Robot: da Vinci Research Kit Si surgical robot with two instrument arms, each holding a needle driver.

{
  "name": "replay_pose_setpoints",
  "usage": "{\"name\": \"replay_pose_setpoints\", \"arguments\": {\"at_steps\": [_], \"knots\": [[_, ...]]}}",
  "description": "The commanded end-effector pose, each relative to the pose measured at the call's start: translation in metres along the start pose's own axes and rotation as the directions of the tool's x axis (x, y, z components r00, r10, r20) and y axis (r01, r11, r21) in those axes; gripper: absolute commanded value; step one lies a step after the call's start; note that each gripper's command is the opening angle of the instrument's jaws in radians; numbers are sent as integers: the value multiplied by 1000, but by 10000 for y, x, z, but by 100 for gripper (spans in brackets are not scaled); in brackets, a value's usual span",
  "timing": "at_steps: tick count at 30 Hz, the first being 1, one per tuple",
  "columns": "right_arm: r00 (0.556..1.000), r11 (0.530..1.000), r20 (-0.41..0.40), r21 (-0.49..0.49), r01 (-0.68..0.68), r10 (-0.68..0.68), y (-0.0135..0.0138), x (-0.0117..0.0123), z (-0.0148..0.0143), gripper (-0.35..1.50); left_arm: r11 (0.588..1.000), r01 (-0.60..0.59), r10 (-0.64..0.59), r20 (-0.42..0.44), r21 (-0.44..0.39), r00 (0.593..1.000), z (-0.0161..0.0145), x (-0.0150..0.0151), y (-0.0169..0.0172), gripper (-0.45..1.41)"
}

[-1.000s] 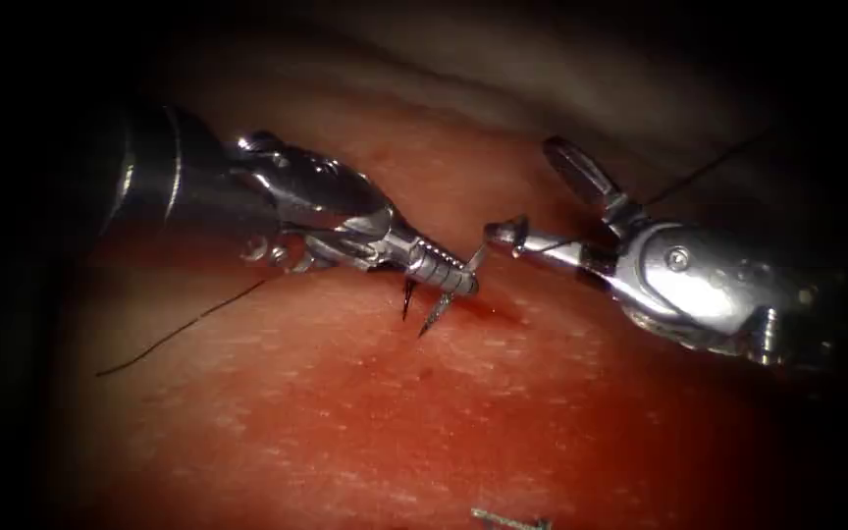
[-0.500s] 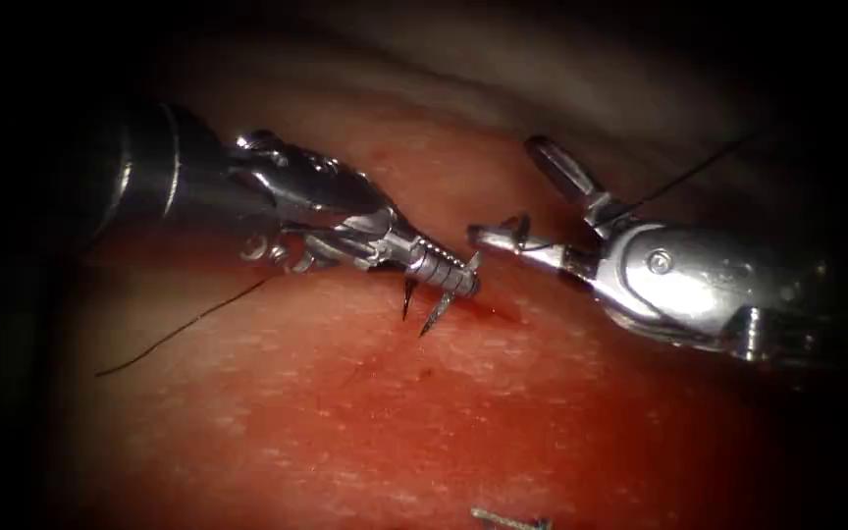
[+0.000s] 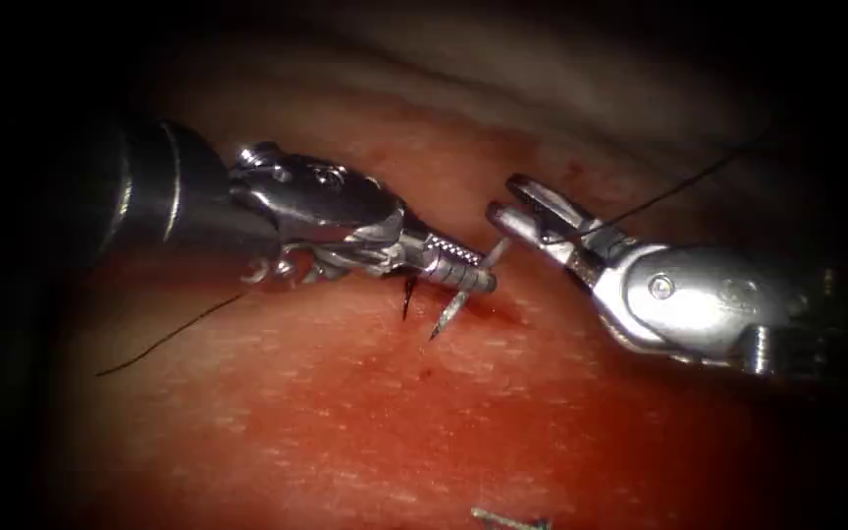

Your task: Wound Closure

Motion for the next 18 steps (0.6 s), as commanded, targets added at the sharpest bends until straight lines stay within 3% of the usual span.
{"name": "replay_pose_setpoints", "arguments": {"at_steps": [1, 3, 8, 9, 12, 14, 16, 18], "knots": [[1000, 1000, -12, 7, 20, -19, -1, -2, 7, -35, 999, -45, 45, -4, -11, 999, 7, -2, -4, 78], [997, 997, -6, 37, 71, -71, -1, -3, 5, -35, 977, -212, 211, -17, -6, 977, 8, 2, -4, 78], [993, 991, 10, 64, 117, -118, 3, -6, 3, -35, 962, -273, 273, -21, 6, 962, 4, 3, -5, 78], [992, 989, 13, 73, 127, -128, 11, -14, 3, -35, 946, -320, 321, -12, 60, 947, -4, 7, -8, 78], [990, 988, 8, 75, 139, -140, 19, -26, 5, -35, 908, -400, 403, -1, 124, 915, -11, 8, -13, 78], [990, 987, 7, 75, 143, -144, 23, -33, 9, -35, 846, -505, 509, 19, 169, 860, -13, 6, -19, 78], [987, 984, 2, 76, 159, -159, 26, -41, 13, -35, 809, -551, 550, 65, 207, 833, -12, -3, -29, 78], [984, 982, 4, 70, 178, -179, 28, -44, 15, -35, 802, -555, 545, 107, 223, 831, -10, -10, -33, 75]]}}
